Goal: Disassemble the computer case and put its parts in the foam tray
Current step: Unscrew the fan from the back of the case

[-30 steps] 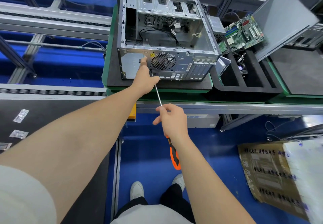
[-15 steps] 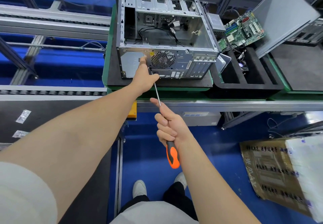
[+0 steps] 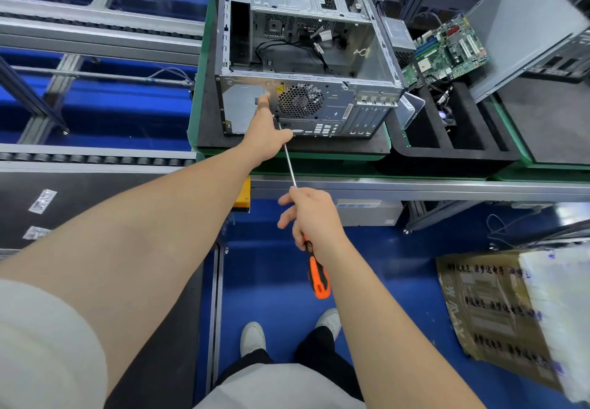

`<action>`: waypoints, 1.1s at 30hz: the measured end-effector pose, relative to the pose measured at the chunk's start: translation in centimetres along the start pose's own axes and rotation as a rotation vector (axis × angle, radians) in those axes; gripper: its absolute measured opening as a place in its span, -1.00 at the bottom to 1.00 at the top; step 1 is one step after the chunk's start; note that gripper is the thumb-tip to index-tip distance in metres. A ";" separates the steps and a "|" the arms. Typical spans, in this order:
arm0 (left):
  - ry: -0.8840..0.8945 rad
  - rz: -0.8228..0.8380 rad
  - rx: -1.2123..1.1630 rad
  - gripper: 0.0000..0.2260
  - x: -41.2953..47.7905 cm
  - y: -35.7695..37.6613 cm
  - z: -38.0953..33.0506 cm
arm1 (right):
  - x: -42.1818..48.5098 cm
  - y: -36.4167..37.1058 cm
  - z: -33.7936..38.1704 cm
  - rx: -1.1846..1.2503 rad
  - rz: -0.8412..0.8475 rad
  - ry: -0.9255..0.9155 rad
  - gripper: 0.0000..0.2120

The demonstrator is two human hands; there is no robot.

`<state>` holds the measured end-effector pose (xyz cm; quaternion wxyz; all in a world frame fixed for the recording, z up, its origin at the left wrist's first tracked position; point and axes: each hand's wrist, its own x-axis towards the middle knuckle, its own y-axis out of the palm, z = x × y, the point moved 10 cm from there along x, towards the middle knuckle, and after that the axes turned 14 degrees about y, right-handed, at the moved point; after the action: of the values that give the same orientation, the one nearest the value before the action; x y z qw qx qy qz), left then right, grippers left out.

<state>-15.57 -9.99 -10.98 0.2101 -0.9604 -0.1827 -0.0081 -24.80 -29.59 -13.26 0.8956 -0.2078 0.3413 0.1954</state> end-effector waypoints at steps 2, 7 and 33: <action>-0.014 0.015 0.013 -0.29 0.1 -0.1 0.1 | -0.2 2.0 -0.7 0.395 0.346 0.150 -0.76; -0.019 0.014 0.011 -0.30 0.1 -0.1 0.3 | -3.7 6.1 0.0 1.062 1.101 0.358 -0.71; -0.023 0.061 0.019 -0.28 0.0 0.0 0.5 | -0.6 2.0 -1.7 0.703 0.588 0.256 -0.80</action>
<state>-15.64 -9.80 -11.40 0.2172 -0.9635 -0.1559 0.0108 -27.08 -28.95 -14.53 0.7693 0.1909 0.5386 0.2859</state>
